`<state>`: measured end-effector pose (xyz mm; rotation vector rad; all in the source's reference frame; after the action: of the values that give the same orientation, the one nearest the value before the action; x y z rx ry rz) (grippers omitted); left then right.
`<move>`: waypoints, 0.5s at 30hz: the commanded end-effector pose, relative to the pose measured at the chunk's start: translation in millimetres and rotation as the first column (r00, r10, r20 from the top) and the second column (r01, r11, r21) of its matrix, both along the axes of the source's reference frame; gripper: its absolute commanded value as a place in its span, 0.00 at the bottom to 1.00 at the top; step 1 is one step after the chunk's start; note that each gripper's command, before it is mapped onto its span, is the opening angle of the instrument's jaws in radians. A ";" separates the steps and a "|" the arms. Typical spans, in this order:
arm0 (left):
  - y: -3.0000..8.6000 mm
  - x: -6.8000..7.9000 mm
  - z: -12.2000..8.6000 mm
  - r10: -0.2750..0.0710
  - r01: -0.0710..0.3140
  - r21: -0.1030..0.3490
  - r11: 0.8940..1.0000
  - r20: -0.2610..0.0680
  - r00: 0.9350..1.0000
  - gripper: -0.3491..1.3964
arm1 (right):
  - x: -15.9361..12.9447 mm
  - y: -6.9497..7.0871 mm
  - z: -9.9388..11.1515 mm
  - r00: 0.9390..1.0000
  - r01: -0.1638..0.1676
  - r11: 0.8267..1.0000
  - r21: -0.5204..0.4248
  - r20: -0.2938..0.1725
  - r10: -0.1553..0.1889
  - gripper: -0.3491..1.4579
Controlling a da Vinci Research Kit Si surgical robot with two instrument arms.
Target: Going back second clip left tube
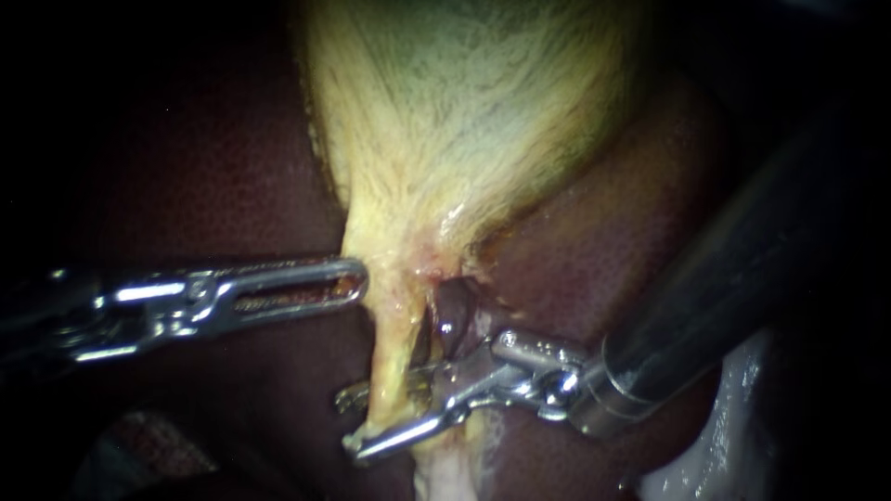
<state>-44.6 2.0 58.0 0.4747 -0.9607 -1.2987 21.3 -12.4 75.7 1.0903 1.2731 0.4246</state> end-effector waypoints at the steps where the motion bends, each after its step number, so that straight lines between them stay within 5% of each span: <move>1: 0.0 0.0 -0.1 0.003 -0.003 -0.005 1.000 -0.001 1.000 0.00 | 0.0 0.0 -0.1 1.000 0.001 1.000 -0.002 0.009 -0.001 0.47; 5: 0.0 0.0 -0.3 0.003 -0.003 -0.004 1.000 0.000 1.000 0.00 | -0.1 0.2 -0.3 0.998 0.000 1.000 -0.023 0.058 0.001 0.48; 11: 0.4 -0.5 -0.2 0.002 -0.002 -0.002 1.000 -0.001 1.000 0.00 | -0.4 1.0 -0.9 0.990 -0.085 0.996 -0.012 0.109 0.086 0.50; 15: 0.5 -0.7 -0.2 0.004 -0.004 -0.007 1.000 -0.002 1.000 0.00 | -0.8 1.8 -1.3 0.987 -0.105 0.994 0.002 0.123 0.104 0.50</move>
<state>-45.3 2.5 57.7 0.4697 -0.9616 -1.2927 20.4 -10.5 74.2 0.9862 1.2222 0.5767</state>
